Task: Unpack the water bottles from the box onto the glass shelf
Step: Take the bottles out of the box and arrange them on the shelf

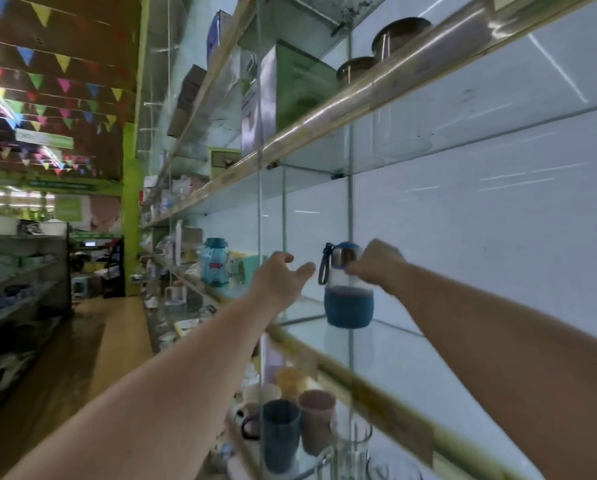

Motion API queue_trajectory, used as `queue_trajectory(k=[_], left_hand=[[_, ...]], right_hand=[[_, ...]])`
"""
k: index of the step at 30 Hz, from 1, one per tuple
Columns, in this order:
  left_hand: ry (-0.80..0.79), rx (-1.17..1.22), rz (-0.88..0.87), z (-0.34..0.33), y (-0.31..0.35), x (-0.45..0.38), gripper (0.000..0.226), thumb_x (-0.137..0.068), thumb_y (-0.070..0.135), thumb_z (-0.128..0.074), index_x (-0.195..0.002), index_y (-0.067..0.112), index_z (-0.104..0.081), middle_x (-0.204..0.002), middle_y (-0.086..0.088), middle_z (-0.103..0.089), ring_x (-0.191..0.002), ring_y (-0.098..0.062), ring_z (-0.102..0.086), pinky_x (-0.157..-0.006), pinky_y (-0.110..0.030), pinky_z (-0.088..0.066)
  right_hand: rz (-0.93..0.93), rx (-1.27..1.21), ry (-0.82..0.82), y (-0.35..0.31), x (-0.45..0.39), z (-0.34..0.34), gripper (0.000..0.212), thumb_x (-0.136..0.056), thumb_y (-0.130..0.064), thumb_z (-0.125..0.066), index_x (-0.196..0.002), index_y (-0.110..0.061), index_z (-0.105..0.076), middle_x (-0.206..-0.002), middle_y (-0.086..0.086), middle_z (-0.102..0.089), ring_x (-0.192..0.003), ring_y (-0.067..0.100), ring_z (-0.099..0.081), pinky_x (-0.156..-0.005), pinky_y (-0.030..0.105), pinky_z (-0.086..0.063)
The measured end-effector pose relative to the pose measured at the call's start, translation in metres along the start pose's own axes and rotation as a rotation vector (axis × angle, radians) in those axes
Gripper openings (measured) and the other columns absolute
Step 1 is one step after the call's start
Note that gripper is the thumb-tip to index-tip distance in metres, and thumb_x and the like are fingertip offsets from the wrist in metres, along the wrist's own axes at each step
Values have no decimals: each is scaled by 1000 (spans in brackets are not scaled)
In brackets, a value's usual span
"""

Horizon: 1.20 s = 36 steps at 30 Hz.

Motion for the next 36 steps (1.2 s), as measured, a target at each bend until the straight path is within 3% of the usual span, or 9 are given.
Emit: queue_trajectory(k=[2, 3, 6, 11, 14, 18, 24, 32, 36], left_hand=[[-14, 10, 52, 22, -11, 16, 54, -93, 37, -54, -136, 7, -44, -138, -14, -48, -124, -30, -48, -105, -37, -38], [-24, 20, 80, 32, -19, 26, 52, -93, 36, -54, -135, 6, -46, -136, -15, -50, -122, -31, -50, -105, -39, -40], [-39, 23, 158, 58, -51, 70, 48, -92, 32, -55, -132, 6, -49, -129, -11, -55, -117, -31, -53, -101, -40, -43], [-152, 20, 294, 82, -118, 158, 20, -95, 27, -52, -105, 10, -54, -111, -12, -49, -103, -26, -52, -91, -34, -43], [-216, 27, 428, 84, -168, 208, 34, -96, 31, -49, -124, 12, -50, -116, -11, -53, -110, -32, -53, -91, -37, -44], [-241, 26, 600, 78, -221, 266, 34, -98, 33, -45, -125, 12, -48, -103, -13, -54, -92, -32, -54, -76, -37, -44], [-226, 88, 850, 38, -292, 340, 38, -98, 31, -47, -131, 12, -46, -132, -9, -48, -116, -28, -50, -88, -34, -40], [-279, 45, 1089, -53, -352, 419, 26, -97, 27, -48, -118, 12, -53, -126, -11, -53, -99, -25, -48, -81, -31, -38], [-250, 33, 1168, -94, -368, 439, 30, -95, 29, -52, -119, 11, -56, -124, -12, -57, -113, -31, -53, -93, -38, -44]], right_hand=[[62, -35, 36, -25, 26, 4, 19, -90, -22, -57, -79, -6, -53, -87, 10, -56, -78, 22, -55, -57, 25, -39], [81, -72, 15, -36, 41, -1, 18, -89, -21, -57, -81, -5, -54, -88, 10, -60, -81, 22, -59, -61, 25, -45], [129, -207, -73, -63, 95, -39, 44, -87, -25, -61, -124, -4, -50, -109, 13, -55, -99, 27, -56, -84, 35, -49], [28, -316, -279, -64, 197, -137, 51, -86, -31, -62, -129, -7, -47, -112, 9, -56, -96, 26, -58, -79, 32, -46], [-110, -348, -420, -45, 257, -195, 66, -89, -32, -59, -144, -9, -32, -125, 11, -53, -89, 21, -54, -70, 29, -44], [-245, -371, -517, -15, 321, -257, 58, -90, -31, -58, -141, -9, -38, -132, 12, -53, -107, 27, -55, -81, 32, -46], [-373, -317, -714, 35, 382, -326, 66, -89, -32, -59, -145, -11, -32, -138, 8, -49, -119, 28, -54, -98, 40, -48], [-551, -252, -918, 131, 436, -390, 62, -88, -29, -60, -142, -8, -36, -136, 11, -50, -123, 27, -49, -100, 38, -46], [-565, -267, -965, 161, 438, -413, 61, -86, -28, -61, -139, -8, -40, -132, 10, -54, -118, 29, -53, -97, 43, -48]])
Point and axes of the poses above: each hand's wrist, its own x-axis away from the middle knuckle, its own z-axis out of the back of the hand, y = z × x, the point moved 2 cm from there along -x, towards the middle knuckle
